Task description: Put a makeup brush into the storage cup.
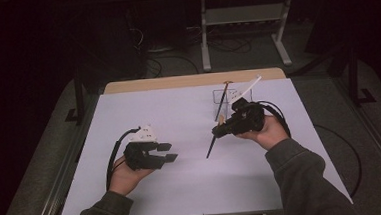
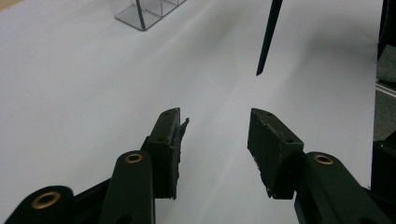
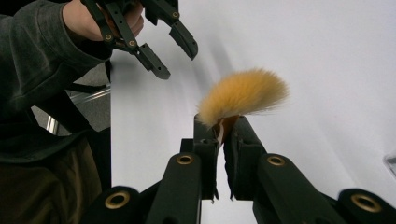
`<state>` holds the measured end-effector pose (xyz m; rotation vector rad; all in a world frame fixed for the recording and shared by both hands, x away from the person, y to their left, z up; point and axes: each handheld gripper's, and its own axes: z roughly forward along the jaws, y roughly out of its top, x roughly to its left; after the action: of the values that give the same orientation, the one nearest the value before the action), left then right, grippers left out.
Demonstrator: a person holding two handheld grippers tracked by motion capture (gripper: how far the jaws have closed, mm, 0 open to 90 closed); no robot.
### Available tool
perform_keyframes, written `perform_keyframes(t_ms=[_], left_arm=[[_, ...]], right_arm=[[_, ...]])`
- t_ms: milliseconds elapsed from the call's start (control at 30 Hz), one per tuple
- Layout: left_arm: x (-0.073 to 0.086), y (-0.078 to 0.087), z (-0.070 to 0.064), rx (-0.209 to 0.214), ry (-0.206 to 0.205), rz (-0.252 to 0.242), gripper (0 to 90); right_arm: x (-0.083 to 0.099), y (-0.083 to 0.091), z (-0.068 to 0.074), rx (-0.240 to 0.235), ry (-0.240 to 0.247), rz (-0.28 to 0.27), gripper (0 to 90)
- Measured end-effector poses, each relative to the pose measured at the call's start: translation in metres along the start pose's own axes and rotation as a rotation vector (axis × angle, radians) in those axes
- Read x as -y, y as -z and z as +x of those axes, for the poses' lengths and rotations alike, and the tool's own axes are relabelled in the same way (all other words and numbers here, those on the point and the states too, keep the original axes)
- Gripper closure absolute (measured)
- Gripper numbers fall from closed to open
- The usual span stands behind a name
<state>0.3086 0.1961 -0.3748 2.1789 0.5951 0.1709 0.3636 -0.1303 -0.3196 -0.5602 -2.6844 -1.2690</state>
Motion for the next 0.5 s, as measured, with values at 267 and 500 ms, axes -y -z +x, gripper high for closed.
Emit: perform_keyframes(t_ms=[267,500], left_arm=[[0.008,0.005,0.001,-0.026,0.009,0.004,51.4],[0.014,0.01,0.004,-0.041,0.02,-0.011,50.2]], right_arm=[[-0.001,0.005,-0.003,0.013,-0.006,0.005,82.5],[-0.004,0.008,-0.005,0.028,-0.012,0.007,82.5]])
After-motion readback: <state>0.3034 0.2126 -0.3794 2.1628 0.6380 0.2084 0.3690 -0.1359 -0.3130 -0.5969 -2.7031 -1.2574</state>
